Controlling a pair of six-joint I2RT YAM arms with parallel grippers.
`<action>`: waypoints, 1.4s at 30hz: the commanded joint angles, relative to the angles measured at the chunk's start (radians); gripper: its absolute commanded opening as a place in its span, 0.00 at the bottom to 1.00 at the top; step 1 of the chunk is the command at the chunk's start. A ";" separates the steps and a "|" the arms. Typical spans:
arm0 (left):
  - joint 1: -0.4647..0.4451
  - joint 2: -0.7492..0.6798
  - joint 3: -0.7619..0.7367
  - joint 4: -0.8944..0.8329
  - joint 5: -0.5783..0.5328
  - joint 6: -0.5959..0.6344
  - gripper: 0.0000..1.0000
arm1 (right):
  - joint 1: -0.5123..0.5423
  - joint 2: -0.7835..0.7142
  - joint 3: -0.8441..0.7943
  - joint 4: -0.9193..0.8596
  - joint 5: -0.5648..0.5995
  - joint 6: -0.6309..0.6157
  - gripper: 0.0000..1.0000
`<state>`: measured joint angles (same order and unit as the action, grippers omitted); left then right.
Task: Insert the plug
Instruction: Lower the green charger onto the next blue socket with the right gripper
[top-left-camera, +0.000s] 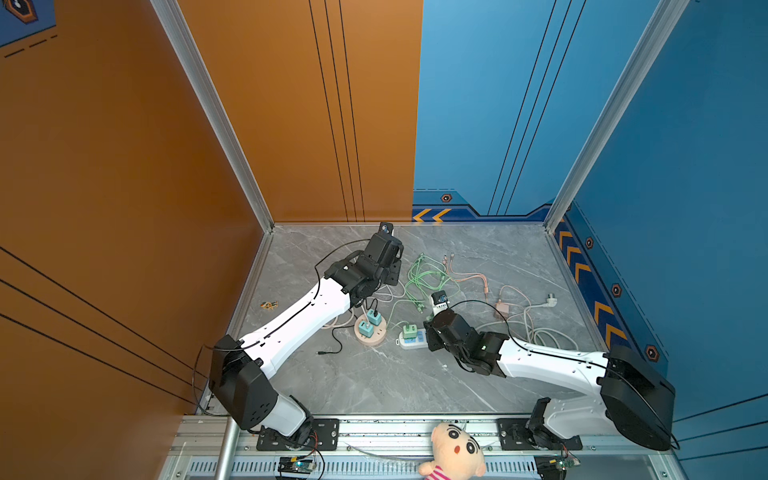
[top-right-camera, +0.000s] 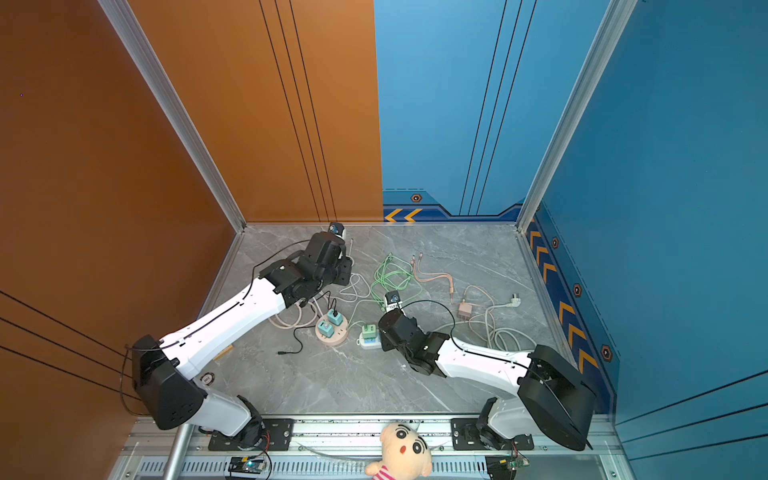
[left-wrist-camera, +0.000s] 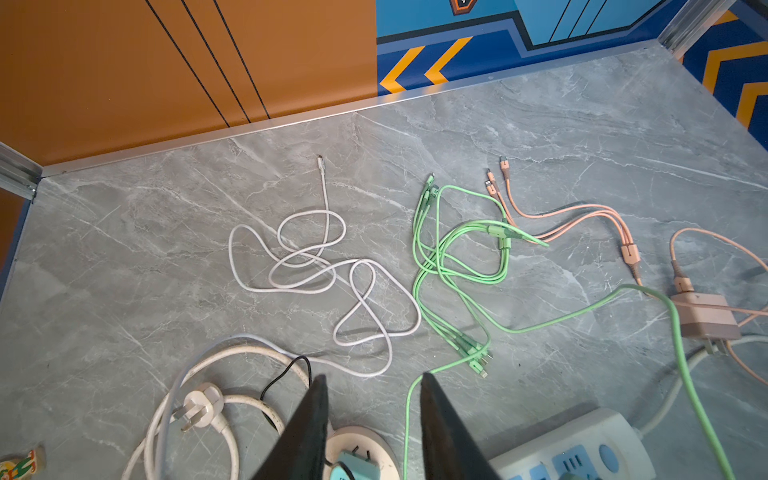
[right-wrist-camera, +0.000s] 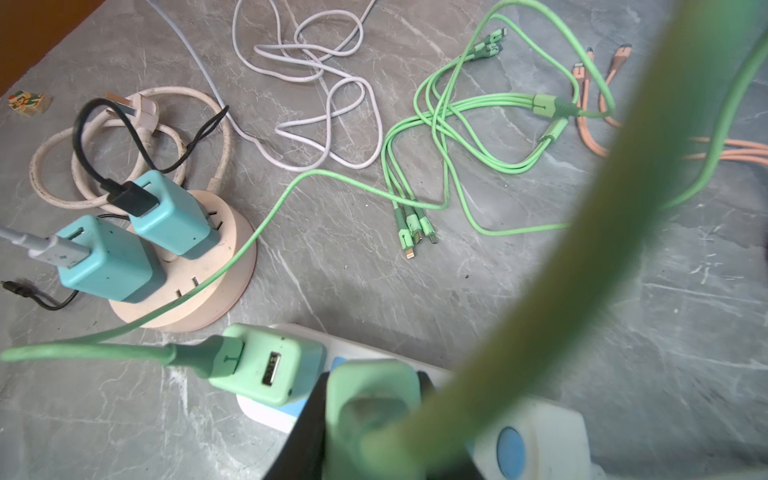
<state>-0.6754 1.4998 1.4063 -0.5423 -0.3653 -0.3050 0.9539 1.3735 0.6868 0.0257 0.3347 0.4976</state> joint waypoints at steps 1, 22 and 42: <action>-0.002 -0.027 -0.022 -0.004 -0.024 -0.017 0.37 | 0.011 0.035 -0.003 0.034 0.034 0.039 0.00; -0.001 -0.064 -0.045 -0.004 -0.046 -0.025 0.38 | 0.036 0.098 0.016 -0.001 0.074 0.067 0.00; -0.001 -0.080 -0.053 -0.004 -0.054 -0.033 0.38 | 0.056 0.120 0.043 -0.080 0.119 0.134 0.00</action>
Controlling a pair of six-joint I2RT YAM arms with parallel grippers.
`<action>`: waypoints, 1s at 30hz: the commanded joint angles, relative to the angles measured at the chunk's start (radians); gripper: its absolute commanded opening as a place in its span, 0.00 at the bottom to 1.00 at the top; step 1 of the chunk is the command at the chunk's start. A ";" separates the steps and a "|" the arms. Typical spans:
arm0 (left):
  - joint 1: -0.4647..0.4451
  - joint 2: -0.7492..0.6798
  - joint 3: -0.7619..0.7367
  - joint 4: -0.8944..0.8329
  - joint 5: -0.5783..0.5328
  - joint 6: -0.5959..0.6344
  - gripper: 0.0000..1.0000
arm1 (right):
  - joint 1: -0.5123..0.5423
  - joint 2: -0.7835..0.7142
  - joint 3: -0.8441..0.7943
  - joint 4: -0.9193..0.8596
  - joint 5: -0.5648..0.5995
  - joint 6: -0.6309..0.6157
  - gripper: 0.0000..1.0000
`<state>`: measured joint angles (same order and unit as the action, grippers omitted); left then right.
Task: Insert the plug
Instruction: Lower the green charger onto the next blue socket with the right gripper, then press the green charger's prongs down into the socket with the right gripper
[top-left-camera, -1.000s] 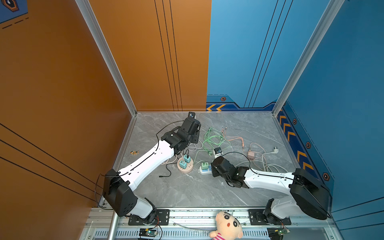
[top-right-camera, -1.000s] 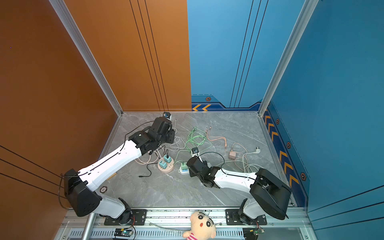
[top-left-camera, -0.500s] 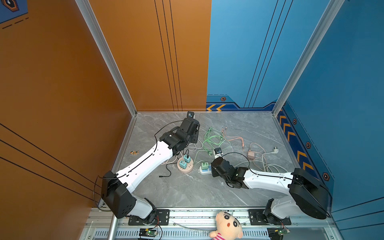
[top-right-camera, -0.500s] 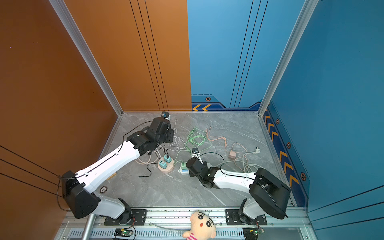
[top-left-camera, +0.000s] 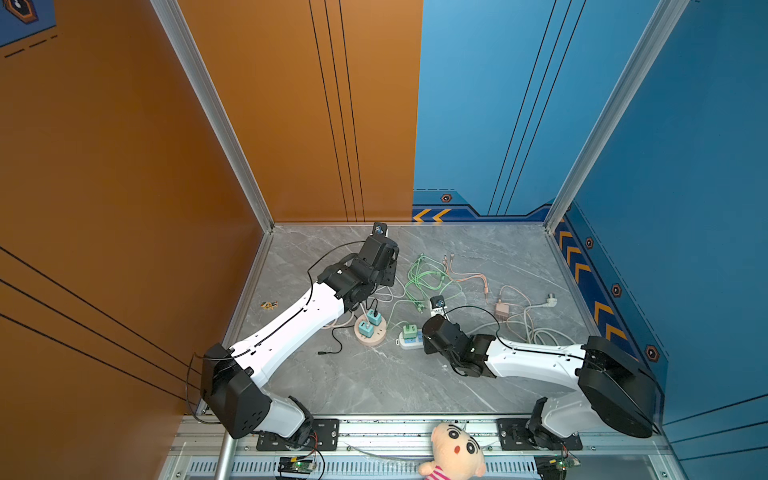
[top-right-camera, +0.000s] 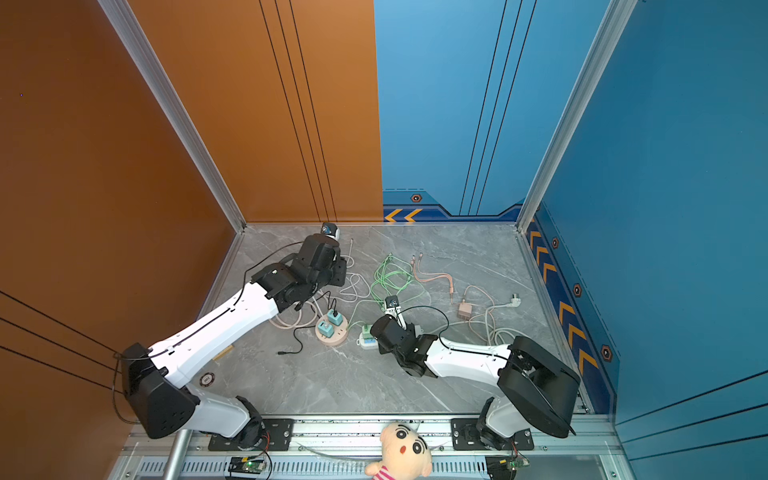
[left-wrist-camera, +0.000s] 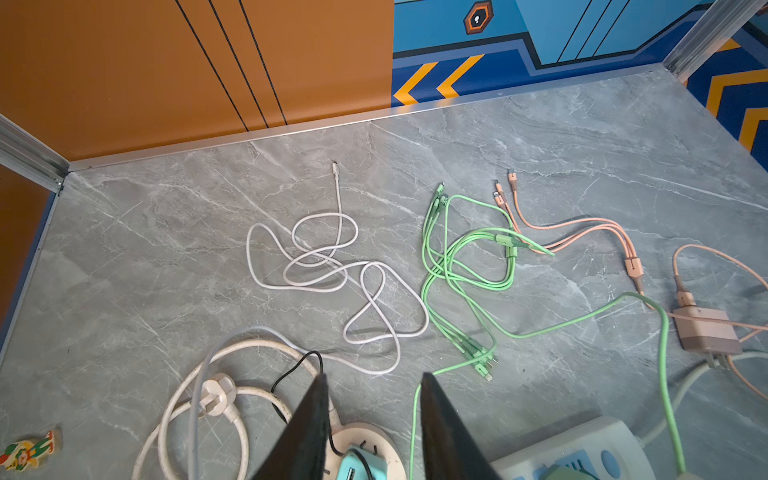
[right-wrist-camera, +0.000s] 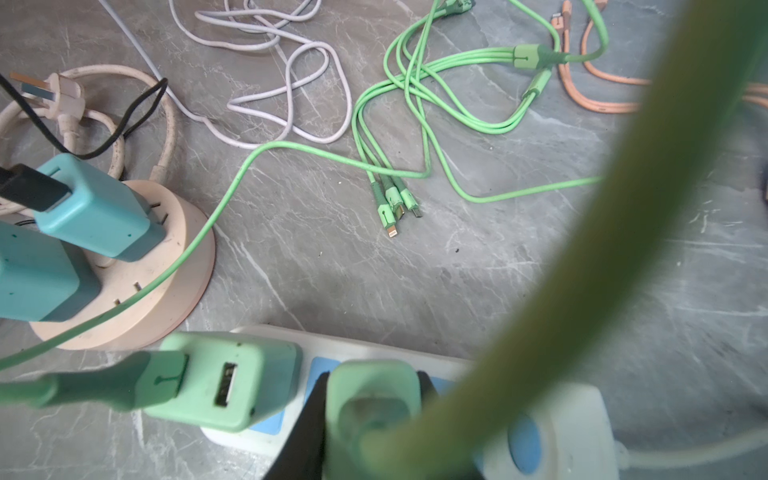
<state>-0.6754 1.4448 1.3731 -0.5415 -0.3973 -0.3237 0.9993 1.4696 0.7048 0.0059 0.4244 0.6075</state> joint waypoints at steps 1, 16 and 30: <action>-0.001 -0.026 -0.021 -0.005 -0.021 -0.014 0.38 | 0.012 0.028 0.031 -0.066 0.032 0.026 0.00; -0.001 -0.073 -0.040 -0.004 -0.038 -0.014 0.38 | 0.027 0.061 0.069 -0.153 0.064 0.081 0.00; -0.002 -0.096 -0.049 -0.005 -0.046 -0.015 0.38 | 0.036 0.076 0.077 -0.159 0.070 0.075 0.00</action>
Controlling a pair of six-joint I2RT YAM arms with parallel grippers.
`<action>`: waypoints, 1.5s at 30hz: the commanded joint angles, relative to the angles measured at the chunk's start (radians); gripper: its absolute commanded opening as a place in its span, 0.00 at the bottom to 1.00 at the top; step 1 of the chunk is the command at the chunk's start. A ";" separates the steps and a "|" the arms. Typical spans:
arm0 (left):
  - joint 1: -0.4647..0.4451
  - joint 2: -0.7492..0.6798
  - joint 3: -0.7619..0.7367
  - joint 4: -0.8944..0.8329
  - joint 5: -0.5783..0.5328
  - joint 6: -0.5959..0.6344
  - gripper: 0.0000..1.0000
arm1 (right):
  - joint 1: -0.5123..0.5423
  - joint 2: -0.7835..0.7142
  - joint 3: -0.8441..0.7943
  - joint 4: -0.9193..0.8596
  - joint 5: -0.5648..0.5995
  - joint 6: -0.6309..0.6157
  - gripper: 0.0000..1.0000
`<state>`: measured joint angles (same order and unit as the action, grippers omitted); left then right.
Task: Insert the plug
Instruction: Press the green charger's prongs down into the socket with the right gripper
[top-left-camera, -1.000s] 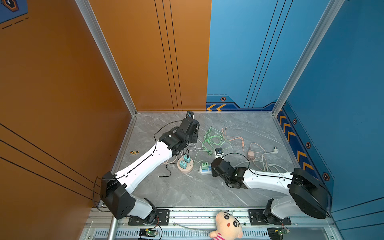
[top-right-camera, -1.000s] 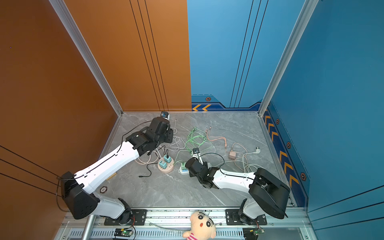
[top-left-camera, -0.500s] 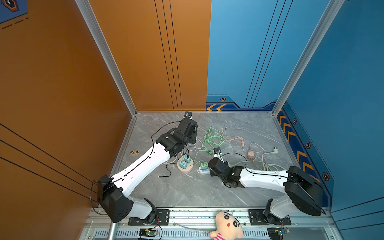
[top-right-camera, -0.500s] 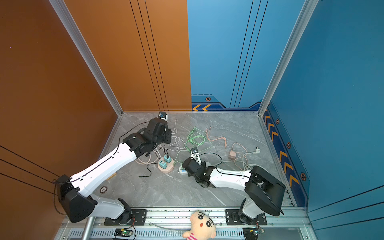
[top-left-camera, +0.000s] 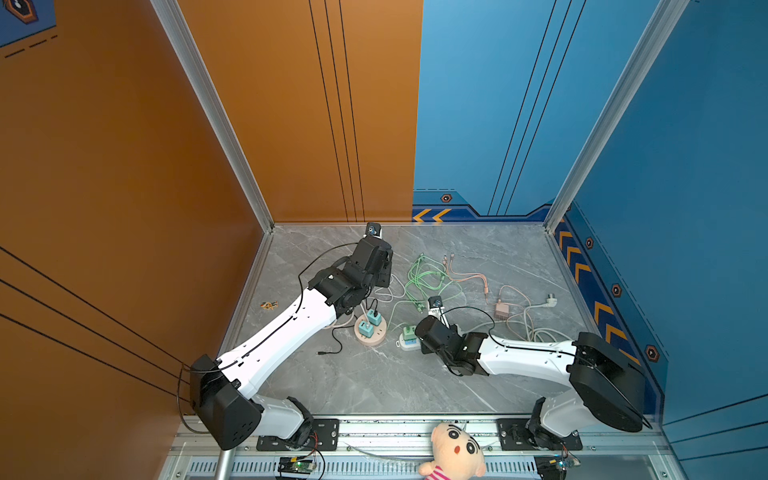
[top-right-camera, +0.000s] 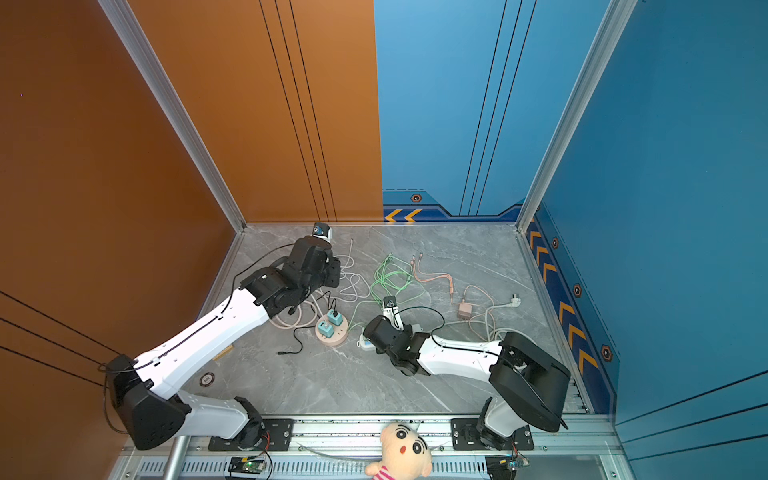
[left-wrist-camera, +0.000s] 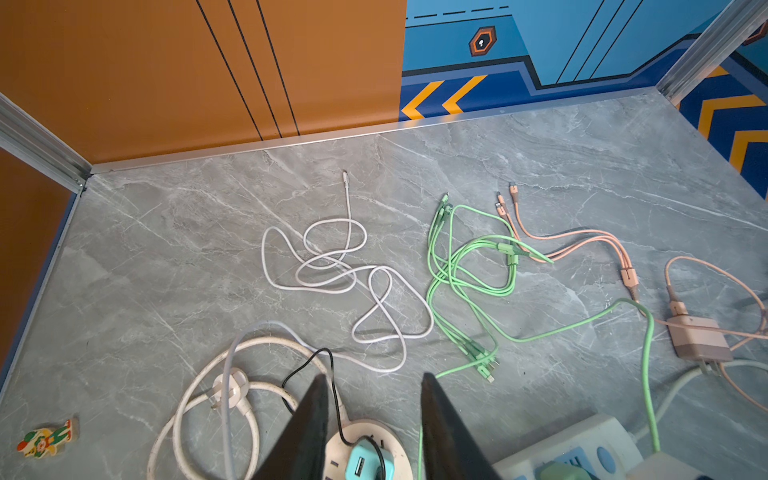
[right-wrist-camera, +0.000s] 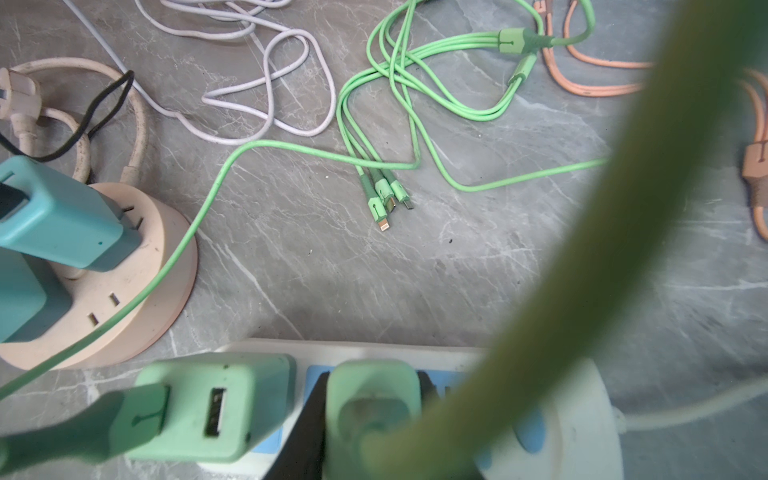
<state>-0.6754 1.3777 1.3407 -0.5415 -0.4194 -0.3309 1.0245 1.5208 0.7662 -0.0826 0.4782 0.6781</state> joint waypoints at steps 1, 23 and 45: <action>-0.002 -0.033 -0.019 -0.005 -0.027 -0.008 0.38 | 0.010 0.026 0.018 -0.071 0.013 0.002 0.00; -0.004 -0.109 -0.038 -0.003 -0.055 -0.027 0.38 | -0.004 0.103 -0.030 -0.049 -0.035 -0.006 0.00; -0.025 -0.144 -0.028 0.011 -0.077 -0.022 0.38 | -0.028 0.188 0.011 -0.078 -0.096 -0.011 0.00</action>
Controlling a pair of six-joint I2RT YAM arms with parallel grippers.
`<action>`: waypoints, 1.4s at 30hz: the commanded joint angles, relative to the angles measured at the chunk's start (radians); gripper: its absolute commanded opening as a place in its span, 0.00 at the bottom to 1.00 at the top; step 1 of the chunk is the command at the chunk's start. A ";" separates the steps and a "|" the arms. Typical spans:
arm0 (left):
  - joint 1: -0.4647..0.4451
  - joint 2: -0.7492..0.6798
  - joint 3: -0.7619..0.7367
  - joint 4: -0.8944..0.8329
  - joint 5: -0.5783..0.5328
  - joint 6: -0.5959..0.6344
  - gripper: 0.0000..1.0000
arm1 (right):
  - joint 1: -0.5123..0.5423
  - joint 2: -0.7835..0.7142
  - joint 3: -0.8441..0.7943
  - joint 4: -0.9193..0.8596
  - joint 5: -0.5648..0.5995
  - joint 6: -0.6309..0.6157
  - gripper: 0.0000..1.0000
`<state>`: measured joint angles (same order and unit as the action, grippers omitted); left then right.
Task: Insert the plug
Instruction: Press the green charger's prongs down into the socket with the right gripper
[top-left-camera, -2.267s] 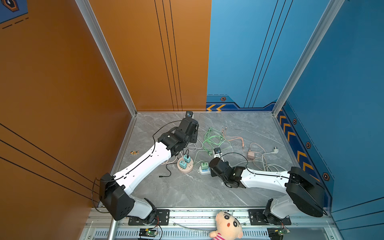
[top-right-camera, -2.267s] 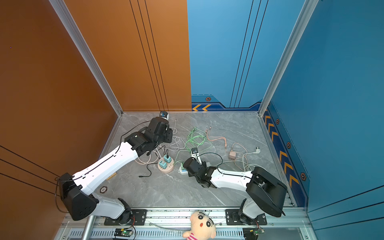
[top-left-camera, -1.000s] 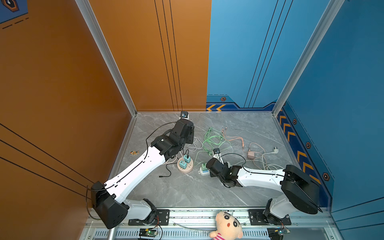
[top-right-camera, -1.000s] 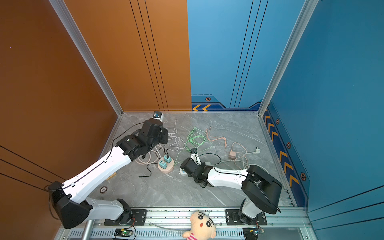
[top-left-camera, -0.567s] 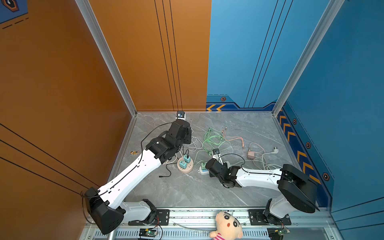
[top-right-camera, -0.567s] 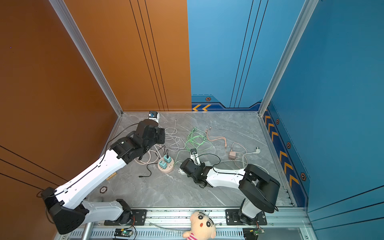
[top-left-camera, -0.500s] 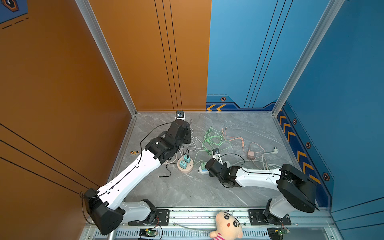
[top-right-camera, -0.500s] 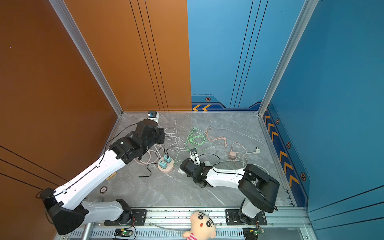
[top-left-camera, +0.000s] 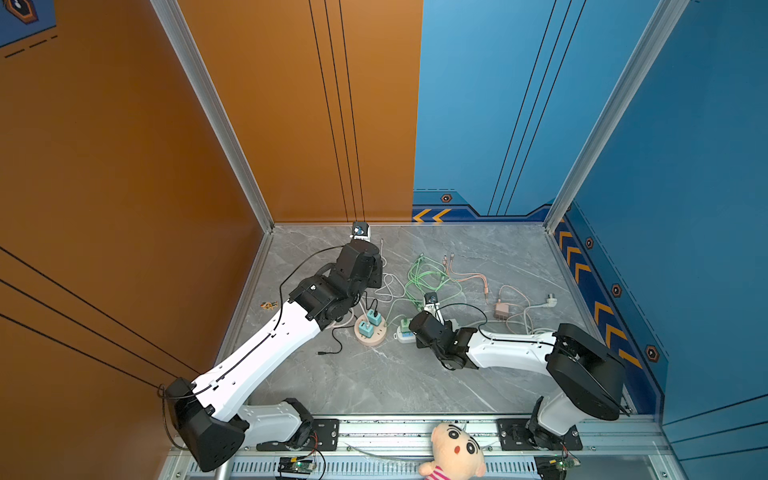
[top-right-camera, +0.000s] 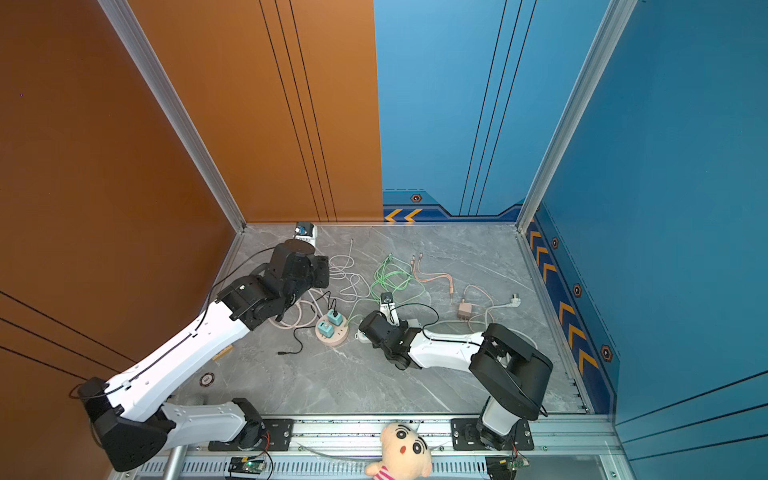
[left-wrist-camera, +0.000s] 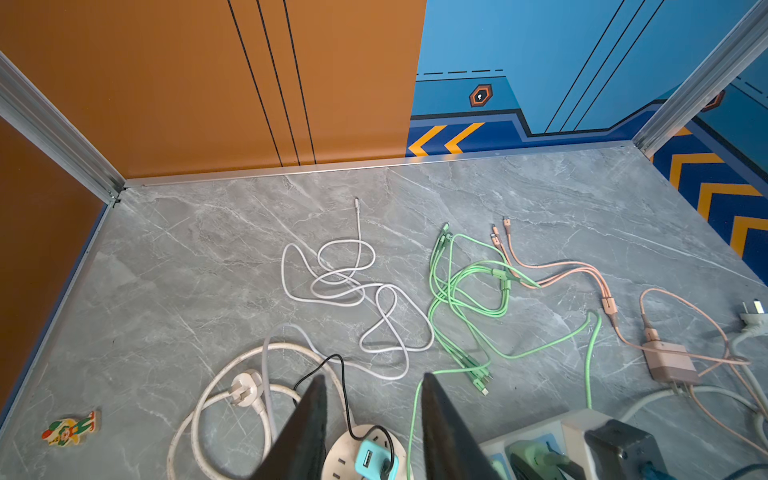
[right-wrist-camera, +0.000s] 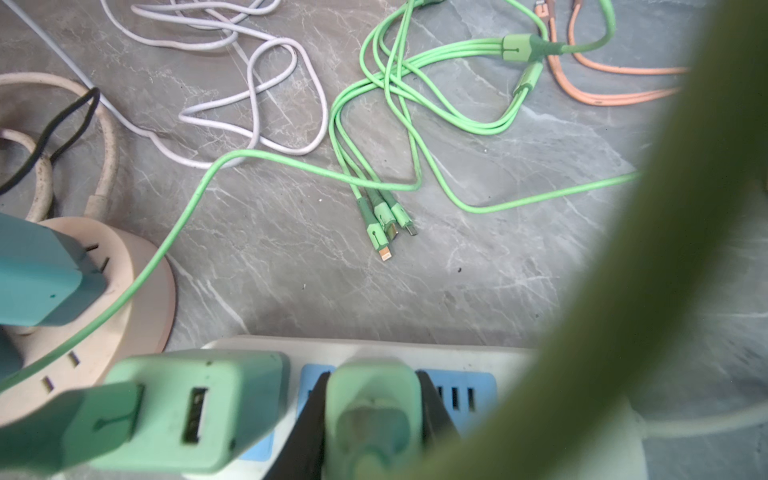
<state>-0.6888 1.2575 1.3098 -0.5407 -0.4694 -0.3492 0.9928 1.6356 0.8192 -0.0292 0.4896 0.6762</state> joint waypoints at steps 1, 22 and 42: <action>-0.015 -0.028 0.001 0.011 -0.032 -0.004 0.38 | 0.005 0.072 -0.043 -0.131 -0.104 -0.009 0.00; -0.029 -0.108 -0.025 0.009 -0.071 -0.004 0.39 | 0.006 -0.022 -0.035 -0.087 -0.082 -0.024 0.32; -0.031 -0.181 -0.068 0.007 -0.087 -0.010 0.40 | -0.010 -0.086 -0.011 -0.085 -0.114 -0.029 0.56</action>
<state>-0.7094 1.0943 1.2564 -0.5381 -0.5255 -0.3492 0.9806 1.5932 0.8162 -0.0799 0.3897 0.6483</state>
